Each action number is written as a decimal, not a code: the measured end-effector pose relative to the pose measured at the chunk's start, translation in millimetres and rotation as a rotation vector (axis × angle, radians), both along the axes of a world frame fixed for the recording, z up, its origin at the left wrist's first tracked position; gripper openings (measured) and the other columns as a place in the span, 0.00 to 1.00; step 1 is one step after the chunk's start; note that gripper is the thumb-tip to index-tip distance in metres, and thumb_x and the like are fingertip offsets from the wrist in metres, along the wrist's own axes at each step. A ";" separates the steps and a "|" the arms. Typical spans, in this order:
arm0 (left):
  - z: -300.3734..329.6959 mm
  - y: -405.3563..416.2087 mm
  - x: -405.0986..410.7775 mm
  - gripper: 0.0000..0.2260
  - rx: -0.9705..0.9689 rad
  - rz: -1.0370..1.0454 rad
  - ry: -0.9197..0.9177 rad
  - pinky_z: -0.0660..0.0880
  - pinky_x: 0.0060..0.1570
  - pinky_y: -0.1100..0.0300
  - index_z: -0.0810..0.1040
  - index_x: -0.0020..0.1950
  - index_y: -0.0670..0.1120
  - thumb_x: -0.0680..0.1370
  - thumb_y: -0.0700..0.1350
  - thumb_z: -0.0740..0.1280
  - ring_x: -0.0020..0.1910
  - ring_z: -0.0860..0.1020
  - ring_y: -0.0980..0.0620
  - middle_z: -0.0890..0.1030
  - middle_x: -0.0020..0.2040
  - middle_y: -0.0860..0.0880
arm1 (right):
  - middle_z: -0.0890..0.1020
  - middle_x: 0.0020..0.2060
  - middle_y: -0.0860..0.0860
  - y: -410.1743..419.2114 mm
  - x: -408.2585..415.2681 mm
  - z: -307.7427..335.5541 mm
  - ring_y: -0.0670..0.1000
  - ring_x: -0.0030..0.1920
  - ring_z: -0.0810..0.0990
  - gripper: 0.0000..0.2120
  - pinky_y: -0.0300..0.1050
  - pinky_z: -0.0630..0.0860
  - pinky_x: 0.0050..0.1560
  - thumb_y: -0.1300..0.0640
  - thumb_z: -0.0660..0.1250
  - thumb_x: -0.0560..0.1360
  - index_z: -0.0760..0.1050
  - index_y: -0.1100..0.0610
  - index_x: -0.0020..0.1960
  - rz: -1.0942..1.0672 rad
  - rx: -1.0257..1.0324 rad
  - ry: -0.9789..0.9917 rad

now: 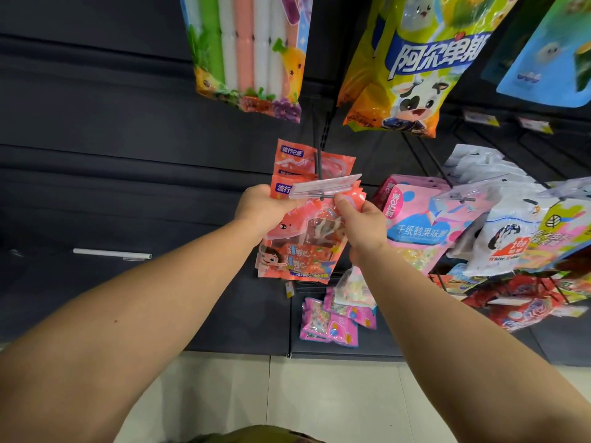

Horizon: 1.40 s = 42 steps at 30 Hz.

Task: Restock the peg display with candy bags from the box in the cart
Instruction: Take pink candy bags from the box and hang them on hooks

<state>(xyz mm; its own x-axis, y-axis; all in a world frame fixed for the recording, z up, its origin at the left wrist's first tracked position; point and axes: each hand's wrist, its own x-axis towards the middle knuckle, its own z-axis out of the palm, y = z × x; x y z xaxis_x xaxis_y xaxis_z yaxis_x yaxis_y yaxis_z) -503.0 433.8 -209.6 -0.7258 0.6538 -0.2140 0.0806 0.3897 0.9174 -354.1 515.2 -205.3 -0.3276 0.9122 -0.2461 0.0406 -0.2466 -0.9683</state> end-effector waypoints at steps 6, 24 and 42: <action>2.0 0.0 1.3 0.16 -0.055 0.004 0.016 0.82 0.52 0.47 0.82 0.43 0.49 0.67 0.60 0.78 0.44 0.84 0.50 0.85 0.43 0.51 | 0.85 0.48 0.52 0.1 -3.0 -1.6 0.55 0.49 0.85 0.07 0.55 0.82 0.53 0.50 0.71 0.77 0.77 0.53 0.46 -0.027 -0.023 -0.093; -17.9 -14.5 -1.0 0.32 -0.040 -0.130 0.233 0.76 0.60 0.51 0.67 0.73 0.54 0.73 0.51 0.76 0.62 0.77 0.50 0.78 0.65 0.53 | 0.80 0.54 0.48 0.3 3.1 -1.5 0.49 0.51 0.79 0.25 0.33 0.71 0.35 0.54 0.73 0.75 0.70 0.54 0.69 -0.037 0.061 -0.234; -11.4 -31.4 -3.6 0.45 -0.197 -0.413 0.055 0.70 0.56 0.60 0.41 0.81 0.60 0.78 0.41 0.71 0.62 0.75 0.54 0.75 0.67 0.53 | 0.81 0.59 0.47 4.7 2.1 -6.4 0.49 0.57 0.80 0.27 0.46 0.81 0.53 0.56 0.71 0.77 0.67 0.50 0.73 0.093 0.114 -0.242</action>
<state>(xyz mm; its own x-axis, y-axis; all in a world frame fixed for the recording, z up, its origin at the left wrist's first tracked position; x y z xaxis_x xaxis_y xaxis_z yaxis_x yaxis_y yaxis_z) -506.7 402.3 -220.9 -0.4270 0.8412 -0.3316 0.3120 0.4813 0.8192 -352.1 520.0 -211.7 -0.3553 0.9072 -0.2253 0.2914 -0.1215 -0.9488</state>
